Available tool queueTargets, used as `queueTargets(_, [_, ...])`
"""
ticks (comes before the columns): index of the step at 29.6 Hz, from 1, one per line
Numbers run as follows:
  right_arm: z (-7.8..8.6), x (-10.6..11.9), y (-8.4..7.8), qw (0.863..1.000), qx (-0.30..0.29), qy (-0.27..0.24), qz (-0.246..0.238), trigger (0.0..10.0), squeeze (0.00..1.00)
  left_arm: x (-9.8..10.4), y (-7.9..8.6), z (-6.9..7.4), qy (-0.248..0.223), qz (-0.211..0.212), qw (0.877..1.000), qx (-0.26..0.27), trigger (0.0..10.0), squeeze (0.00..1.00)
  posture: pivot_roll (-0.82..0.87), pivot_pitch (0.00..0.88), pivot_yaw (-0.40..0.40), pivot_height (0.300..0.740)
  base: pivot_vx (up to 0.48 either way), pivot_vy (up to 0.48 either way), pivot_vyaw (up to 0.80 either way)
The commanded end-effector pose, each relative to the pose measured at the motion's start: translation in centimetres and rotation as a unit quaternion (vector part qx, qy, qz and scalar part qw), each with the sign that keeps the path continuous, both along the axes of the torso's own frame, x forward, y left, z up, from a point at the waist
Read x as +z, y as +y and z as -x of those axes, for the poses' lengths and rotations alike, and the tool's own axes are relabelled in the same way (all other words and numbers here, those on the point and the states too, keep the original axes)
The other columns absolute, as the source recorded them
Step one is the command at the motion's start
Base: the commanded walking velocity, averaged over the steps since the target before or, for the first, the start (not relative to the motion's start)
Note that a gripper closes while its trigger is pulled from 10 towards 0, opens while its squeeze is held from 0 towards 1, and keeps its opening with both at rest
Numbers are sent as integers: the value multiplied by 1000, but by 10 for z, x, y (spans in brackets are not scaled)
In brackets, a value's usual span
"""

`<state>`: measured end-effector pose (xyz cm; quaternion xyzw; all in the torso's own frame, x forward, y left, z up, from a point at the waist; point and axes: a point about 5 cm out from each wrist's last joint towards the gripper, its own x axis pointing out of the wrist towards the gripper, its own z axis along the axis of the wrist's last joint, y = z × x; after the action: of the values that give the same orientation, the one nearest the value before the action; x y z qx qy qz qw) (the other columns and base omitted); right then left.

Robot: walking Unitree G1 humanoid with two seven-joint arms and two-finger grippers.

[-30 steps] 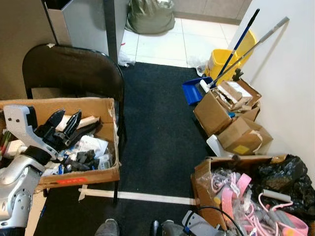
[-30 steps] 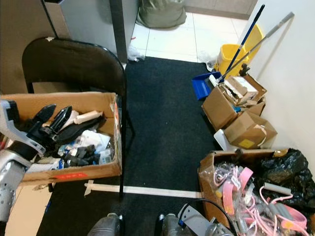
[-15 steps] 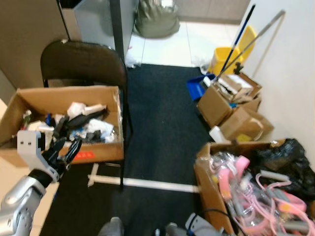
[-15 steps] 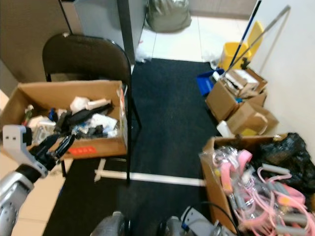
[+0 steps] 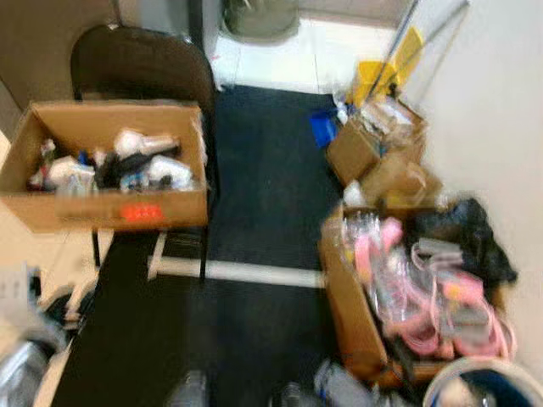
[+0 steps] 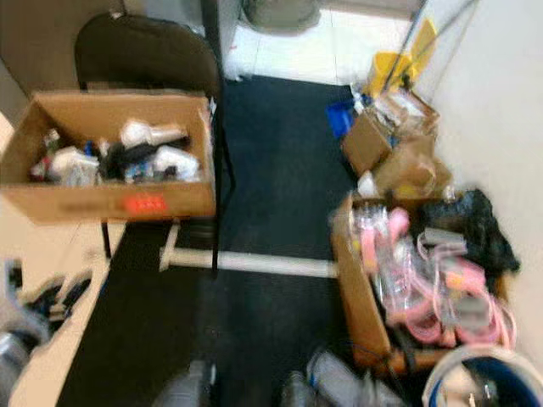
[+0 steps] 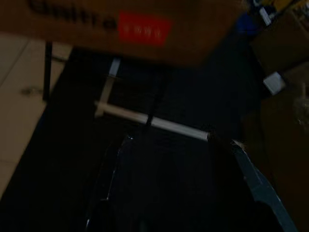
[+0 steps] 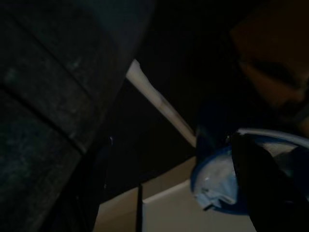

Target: Picking trash to rubbish bin

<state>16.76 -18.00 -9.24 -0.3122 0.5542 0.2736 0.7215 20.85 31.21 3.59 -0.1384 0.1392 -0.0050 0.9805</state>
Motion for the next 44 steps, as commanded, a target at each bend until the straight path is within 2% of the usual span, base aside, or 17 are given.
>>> queueTargets(1, [8, -4, 16, 999, -1, 15, -33, 10000, 0, -13, 5, 13, 24, 8, 999, 19, 10000, 0, 173, 157, -44, 740, -424, 0, 0])
queueTargets(5, [9, -5, 16, 999, 0, 15, -33, 10000, 0, -26, 8, 23, 46, 20, 998, 36, 10000, 0, 176, 153, -43, 740, -424, 0, 0])
queueTargets(7, [9, -5, 16, 999, 1, 15, -33, 10000, 0, -41, 10, 35, 74, 31, 995, 54, 10000, 0, 176, 153, -43, 740, -422, 0, 0])
queueTargets(8, [9, -5, 16, 999, 1, 15, -33, 10000, 0, -41, 10, 35, 74, 31, 995, 54, 10000, 0, 176, 153, -43, 740, -420, 0, 0])
queueTargets(13, [9, -5, 16, 999, 2, 15, -34, 10000, 0, -68, 2, 57, 130, 54, 987, 74, 10000, 0, 175, 150, -41, 740, -419, 0, 0])
queueTargets(18, [9, -5, 17, 999, -1, 16, -36, 10000, 0, -82, -6, 69, 161, 74, 980, 85, 10000, 0, 174, 154, -36, 740, -420, 0, 0])
queueTargets(24, [9, -5, 18, 999, -2, 17, -37, 10000, 0, -93, -15, 77, 188, 87, 975, 86, 10000, 0, 170, 154, -31, 740, -420, 0, 0])
queueTargets(33, [8, -4, 18, 999, -3, 14, -36, 10000, 0, -113, -40, 89, 237, 111, 961, 91, 10000, 0, 169, 154, -33, 740, -420, 0, 0])
queueTargets(41, [7, -4, 18, 999, -1, 13, -34, 10000, 0, -120, -47, 96, 261, 110, 953, 107, 10000, 0, 168, 154, -35, 740, -418, 0, 0])
queueTargets(44, [7, -4, 17, 999, -1, 12, -33, 10000, 0, -125, -55, 102, 279, 120, 946, 117, 10000, 0, 164, 152, -37, 740, -411, 0, 0])
